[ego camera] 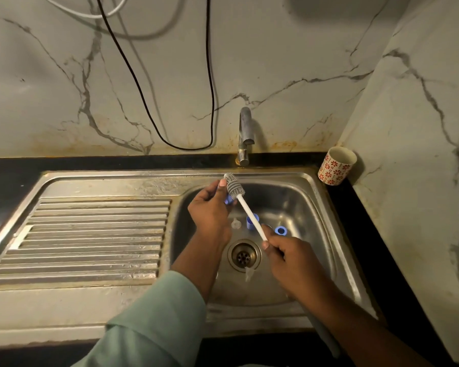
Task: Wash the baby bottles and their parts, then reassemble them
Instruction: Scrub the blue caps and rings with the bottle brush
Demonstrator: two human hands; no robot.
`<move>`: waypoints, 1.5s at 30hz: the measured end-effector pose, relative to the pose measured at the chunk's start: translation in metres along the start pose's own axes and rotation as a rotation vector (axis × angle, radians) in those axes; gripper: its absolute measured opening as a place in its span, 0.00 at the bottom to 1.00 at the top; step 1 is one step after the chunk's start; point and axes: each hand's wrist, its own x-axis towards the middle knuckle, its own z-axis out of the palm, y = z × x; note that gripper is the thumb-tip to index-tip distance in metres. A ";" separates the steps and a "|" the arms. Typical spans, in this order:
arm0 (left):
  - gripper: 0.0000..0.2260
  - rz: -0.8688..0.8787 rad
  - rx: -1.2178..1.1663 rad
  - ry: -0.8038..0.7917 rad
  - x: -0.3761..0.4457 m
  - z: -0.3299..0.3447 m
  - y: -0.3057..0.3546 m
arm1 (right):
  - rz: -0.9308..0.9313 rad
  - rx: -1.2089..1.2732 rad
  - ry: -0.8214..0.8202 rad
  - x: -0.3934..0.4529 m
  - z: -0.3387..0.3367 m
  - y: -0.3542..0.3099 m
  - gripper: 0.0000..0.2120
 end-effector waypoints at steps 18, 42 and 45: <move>0.20 -0.045 -0.098 -0.314 0.013 -0.034 0.009 | 0.244 0.129 -0.123 0.025 -0.008 0.026 0.15; 0.09 -0.291 -0.533 -0.070 -0.006 -0.028 0.027 | -0.143 -0.535 0.086 0.002 -0.005 0.015 0.15; 0.11 -0.288 -0.503 -0.079 -0.010 -0.027 0.022 | -0.154 -0.487 0.148 0.006 -0.006 0.016 0.12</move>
